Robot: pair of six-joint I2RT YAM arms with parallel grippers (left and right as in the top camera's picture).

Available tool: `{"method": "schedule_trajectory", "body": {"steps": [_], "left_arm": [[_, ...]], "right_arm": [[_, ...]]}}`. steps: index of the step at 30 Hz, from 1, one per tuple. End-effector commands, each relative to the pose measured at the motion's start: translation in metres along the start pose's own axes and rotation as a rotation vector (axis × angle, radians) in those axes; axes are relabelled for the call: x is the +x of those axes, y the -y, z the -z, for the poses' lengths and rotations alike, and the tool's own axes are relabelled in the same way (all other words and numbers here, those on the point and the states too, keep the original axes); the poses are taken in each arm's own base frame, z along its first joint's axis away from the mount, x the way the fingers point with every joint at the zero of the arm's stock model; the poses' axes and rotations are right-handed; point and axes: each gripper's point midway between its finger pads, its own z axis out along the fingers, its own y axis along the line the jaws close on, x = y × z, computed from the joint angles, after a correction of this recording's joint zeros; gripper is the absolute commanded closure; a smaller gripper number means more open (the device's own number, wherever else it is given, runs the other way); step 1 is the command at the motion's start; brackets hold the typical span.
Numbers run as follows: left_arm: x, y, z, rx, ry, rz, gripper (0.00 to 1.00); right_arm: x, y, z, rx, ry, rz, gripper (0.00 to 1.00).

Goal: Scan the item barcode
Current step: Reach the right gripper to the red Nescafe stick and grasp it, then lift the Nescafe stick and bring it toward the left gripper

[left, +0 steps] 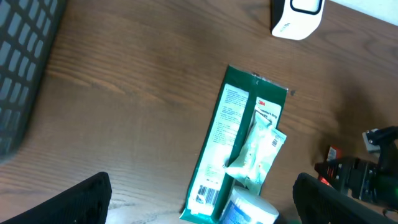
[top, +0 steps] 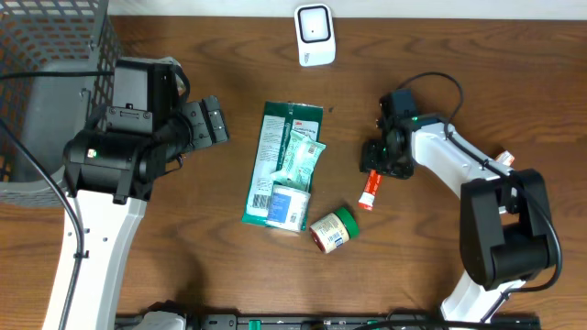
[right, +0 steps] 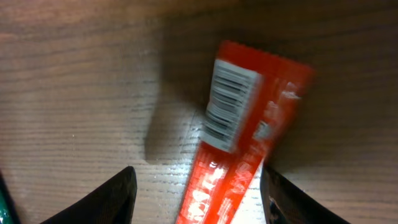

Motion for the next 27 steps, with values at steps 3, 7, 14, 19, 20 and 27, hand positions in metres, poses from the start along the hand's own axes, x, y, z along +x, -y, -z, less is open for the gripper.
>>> {"method": "schedule_trajectory", "body": {"steps": [3,7,14,19,20,27], "left_arm": [[-0.003,-0.001,0.002,-0.005,0.010,-0.010,0.06],[-0.003,-0.001,0.002,-0.005,0.010,-0.010,0.06],[-0.003,-0.001,0.002,-0.005,0.010,-0.010,0.06],[-0.003,-0.001,0.002,-0.005,0.010,-0.010,0.06],[-0.003,-0.001,0.002,-0.005,0.010,-0.010,0.06],[-0.003,-0.001,0.002,-0.005,0.010,-0.010,0.06]], "right_arm": [[-0.001,-0.005,-0.028,-0.047,0.044,0.118,0.48],[-0.029,-0.018,-0.024,-0.079,0.170,0.304,0.39],[-0.058,-0.034,0.013,-0.097,0.238,0.400,0.32],[-0.049,-0.035,0.062,-0.079,0.158,0.367,0.31],[-0.041,-0.034,0.069,-0.074,0.128,0.334,0.30],[0.028,-0.017,0.066,-0.006,-0.112,0.112,0.01]]}}
